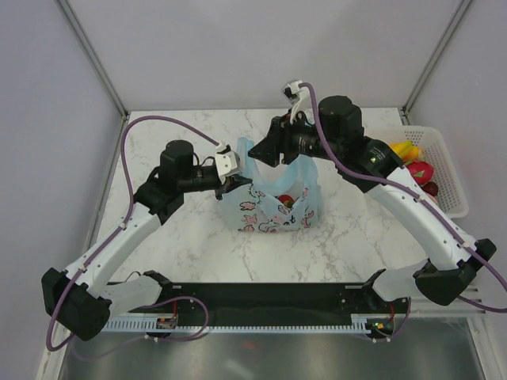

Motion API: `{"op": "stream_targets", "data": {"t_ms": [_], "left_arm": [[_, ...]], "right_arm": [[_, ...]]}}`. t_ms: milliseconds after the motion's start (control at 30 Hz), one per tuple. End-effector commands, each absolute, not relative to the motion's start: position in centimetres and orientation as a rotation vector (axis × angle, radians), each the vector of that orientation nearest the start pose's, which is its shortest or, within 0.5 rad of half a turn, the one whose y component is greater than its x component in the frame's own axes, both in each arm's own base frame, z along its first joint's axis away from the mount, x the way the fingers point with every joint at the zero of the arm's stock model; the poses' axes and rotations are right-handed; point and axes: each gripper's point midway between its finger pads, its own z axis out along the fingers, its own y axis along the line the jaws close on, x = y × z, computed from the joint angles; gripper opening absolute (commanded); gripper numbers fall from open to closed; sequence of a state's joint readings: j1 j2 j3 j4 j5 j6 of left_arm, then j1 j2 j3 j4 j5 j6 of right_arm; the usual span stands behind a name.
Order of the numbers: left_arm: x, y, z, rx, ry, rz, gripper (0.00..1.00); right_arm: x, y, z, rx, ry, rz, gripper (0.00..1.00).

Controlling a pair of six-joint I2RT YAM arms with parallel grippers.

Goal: Place the fake fruits into the plastic bag and tie a complex knot
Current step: Adjust the plastic bag at the center of the board.

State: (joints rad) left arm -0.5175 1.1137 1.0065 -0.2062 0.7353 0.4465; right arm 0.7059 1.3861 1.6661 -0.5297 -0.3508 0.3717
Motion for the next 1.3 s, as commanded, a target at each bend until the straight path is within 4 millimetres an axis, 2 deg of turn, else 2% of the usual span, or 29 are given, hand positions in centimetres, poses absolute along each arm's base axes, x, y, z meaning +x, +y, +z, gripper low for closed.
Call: {"op": "stream_targets", "data": {"t_ms": [0, 233, 333, 367, 467, 567, 700, 800, 967, 1067, 1267], "left_arm": [[25.0, -26.3, 29.9, 1.285, 1.261, -0.697, 0.02], [25.0, -26.3, 30.0, 1.284, 1.255, -0.697, 0.02], [24.9, -26.3, 30.0, 1.285, 1.252, -0.694, 0.02], [24.9, -26.3, 29.9, 1.286, 1.256, -0.696, 0.02], [24.9, -26.3, 29.8, 1.288, 1.254, -0.696, 0.02], [24.8, -26.2, 29.6, 1.290, 1.257, -0.694, 0.02], [24.7, -26.2, 29.2, 1.292, 1.262, -0.698, 0.02], [24.8, -26.2, 29.1, 1.293, 1.264, -0.698, 0.02], [24.7, -26.2, 28.9, 1.296, 1.265, -0.702, 0.02], [24.7, -26.2, 28.9, 1.294, 1.267, -0.704, 0.02], [24.7, -26.3, 28.8, 1.293, 1.270, -0.706, 0.02]], "right_arm": [[25.4, 33.4, 41.3, -0.596, 1.807, 1.147, 0.56], [25.3, 35.0, 39.9, -0.597, 1.835, 1.183, 0.51], [25.4, 35.5, 40.4, -0.595, 1.813, 1.201, 0.36], [25.5, 35.5, 41.0, -0.589, 1.797, 1.205, 0.26], [25.9, 35.5, 42.8, -0.560, 1.755, 1.201, 0.06], [26.5, 34.8, 44.9, -0.511, 1.697, 1.168, 0.00], [26.8, 33.8, 47.0, -0.458, 1.618, 1.141, 0.00], [26.9, 33.0, 47.8, -0.423, 1.581, 1.121, 0.02], [27.3, 31.7, 48.1, -0.386, 1.547, 1.059, 0.07], [27.3, 31.3, 48.1, -0.382, 1.524, 1.043, 0.22], [27.3, 31.2, 48.1, -0.375, 1.508, 1.041, 0.22]]}}
